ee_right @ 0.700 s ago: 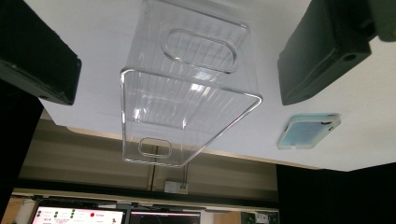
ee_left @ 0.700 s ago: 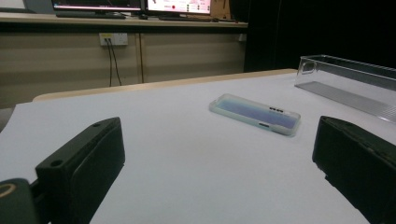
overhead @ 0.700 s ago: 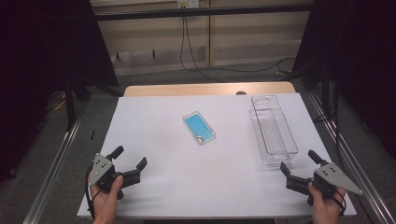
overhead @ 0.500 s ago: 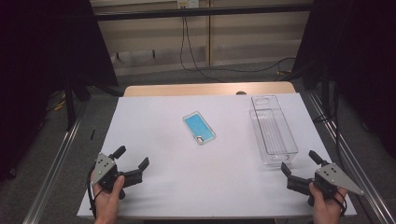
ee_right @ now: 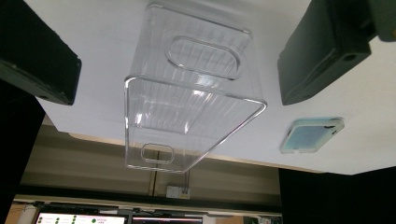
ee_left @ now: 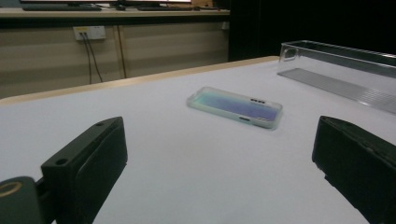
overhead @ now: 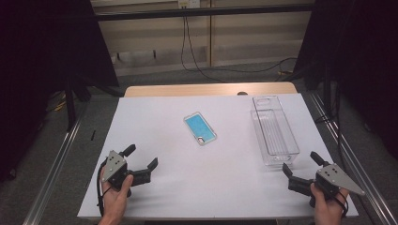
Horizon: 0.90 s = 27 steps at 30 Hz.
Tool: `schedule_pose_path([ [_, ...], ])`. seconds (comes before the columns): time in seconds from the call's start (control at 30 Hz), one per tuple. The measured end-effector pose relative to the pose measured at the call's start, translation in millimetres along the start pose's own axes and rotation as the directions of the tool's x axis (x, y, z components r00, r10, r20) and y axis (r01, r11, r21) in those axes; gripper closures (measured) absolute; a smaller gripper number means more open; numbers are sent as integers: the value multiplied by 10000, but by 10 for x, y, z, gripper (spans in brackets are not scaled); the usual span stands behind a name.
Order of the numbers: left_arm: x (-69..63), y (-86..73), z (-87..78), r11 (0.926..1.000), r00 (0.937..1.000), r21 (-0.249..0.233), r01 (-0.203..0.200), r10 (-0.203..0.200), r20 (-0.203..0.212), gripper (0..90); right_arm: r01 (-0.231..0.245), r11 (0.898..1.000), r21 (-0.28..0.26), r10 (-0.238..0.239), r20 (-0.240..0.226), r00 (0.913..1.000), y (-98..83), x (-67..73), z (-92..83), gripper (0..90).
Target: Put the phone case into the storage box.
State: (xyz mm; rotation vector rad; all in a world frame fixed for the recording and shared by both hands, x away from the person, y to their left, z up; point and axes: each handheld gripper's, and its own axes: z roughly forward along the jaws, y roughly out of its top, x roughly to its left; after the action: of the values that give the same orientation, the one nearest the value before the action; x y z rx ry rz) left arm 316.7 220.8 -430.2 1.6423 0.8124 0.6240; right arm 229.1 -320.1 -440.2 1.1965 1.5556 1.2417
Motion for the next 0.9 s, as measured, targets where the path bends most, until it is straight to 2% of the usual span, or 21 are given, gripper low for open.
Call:
schedule_pose_path([
  [0.1, -11, 11, 21, 9999, 9999, -28, -103, 103, -1, 30, 9, 10000, -1, -9, -16, 10000, 0, 4, -3, 0],
  [0.17, -17, 33, 75, 9999, 10000, -133, 24, -24, 24, 27, 10, 10000, 13, -10, 6, 10000, 0, 5, -2, 0],
  [0.23, -14, 38, 93, 9999, 10000, -131, -12, 13, 86, 27, 21, 10000, 14, -21, 19, 10000, 1, 6, -1, 0],
  [0.4, 23, 40, 122, 9994, 9986, -107, 314, -309, 431, 27, 34, 10000, 28, -34, 46, 10000, 0, 13, 7, 0],
  [0.43, 45, 38, 130, 9990, 9976, -186, 408, -397, 564, 25, 28, 10000, 37, -28, 32, 10000, -1, 13, 9, 0],
  [0.5, 54, 46, 169, 9956, 9943, -397, 845, -817, 678, 21, 61, 10000, 33, -61, 23, 10000, 1, 12, 8, 0],
  [0.53, 53, 50, 194, 9952, 9936, -462, 868, -831, 763, 22, 57, 10000, 31, -57, 30, 10000, 3, 14, 7, 0],
  [0.57, 53, 50, 194, 9952, 9936, -462, 868, -831, 763, 21, 39, 10000, 12, -39, 12, 10000, 5, 17, 5, 0],
  [0.63, 31, 56, 262, 9979, 9953, -379, 525, -492, 840, 22, 67, 10000, -12, -67, -35, 10000, 9, 22, 0, 0],
  [0.73, 29, 57, 283, 9965, 9935, -367, 754, -719, 881, 24, 83, 10000, -10, -83, -55, 10000, 9, 21, 7, 0],
  [0.83, 18, 86, 309, 9981, 9967, -529, 326, -285, 763, 23, 91, 10000, 16, -91, -82, 9999, 8, 16, 29, 0],
  [0.9, 18, 106, 333, 9976, 9963, -605, 333, -283, 811, 25, 89, 10000, 11, -89, -81, 9999, 9, 16, 29, 0],
])
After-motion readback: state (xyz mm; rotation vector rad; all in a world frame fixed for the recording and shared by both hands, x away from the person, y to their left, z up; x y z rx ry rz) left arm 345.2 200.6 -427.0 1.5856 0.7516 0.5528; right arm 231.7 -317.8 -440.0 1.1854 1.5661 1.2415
